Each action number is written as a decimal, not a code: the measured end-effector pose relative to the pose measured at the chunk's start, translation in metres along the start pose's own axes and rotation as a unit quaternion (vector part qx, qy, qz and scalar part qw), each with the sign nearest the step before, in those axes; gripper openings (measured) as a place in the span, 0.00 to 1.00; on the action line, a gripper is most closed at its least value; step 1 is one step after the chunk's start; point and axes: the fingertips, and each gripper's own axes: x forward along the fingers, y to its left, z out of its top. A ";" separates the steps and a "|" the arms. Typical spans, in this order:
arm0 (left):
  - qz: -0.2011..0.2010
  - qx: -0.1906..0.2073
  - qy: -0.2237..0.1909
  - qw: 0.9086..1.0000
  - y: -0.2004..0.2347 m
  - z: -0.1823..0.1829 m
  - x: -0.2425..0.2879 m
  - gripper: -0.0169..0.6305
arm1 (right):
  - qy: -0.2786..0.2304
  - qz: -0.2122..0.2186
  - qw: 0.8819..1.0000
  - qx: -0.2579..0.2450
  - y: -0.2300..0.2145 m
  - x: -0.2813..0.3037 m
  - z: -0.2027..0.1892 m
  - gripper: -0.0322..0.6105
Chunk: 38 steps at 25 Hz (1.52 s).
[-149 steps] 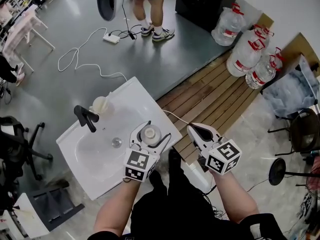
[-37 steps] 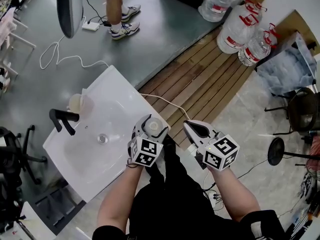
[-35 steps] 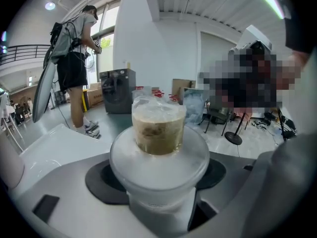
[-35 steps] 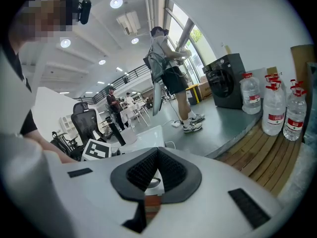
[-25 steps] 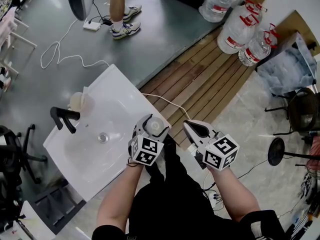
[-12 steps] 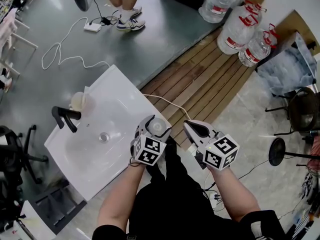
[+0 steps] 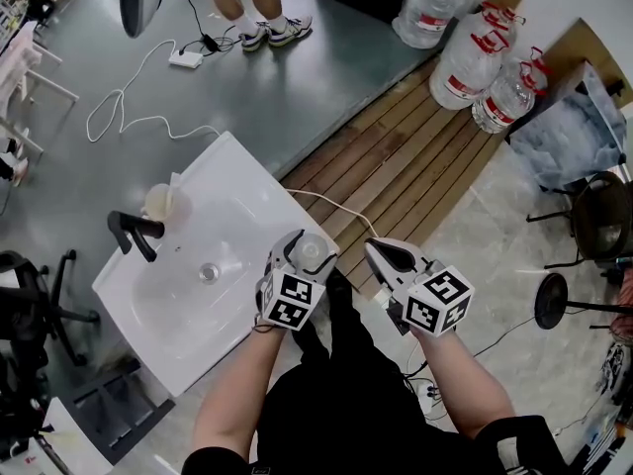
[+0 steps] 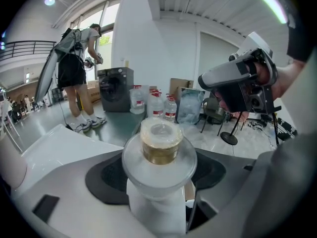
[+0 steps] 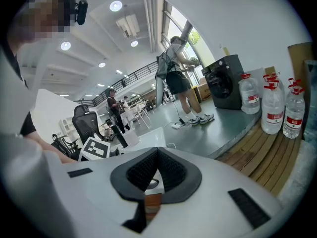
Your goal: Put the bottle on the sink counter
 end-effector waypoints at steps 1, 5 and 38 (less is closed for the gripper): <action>0.000 0.001 0.001 1.000 0.000 0.000 0.000 0.55 | 0.000 0.000 1.000 0.000 0.000 -0.001 0.000 0.07; -0.001 0.001 0.010 1.000 0.000 -0.001 0.000 0.55 | 0.000 0.000 1.000 0.001 0.002 -0.004 0.003 0.07; 0.005 0.008 -0.100 0.995 0.019 0.054 -0.107 0.55 | -0.007 0.015 0.999 -0.046 0.061 0.009 0.048 0.07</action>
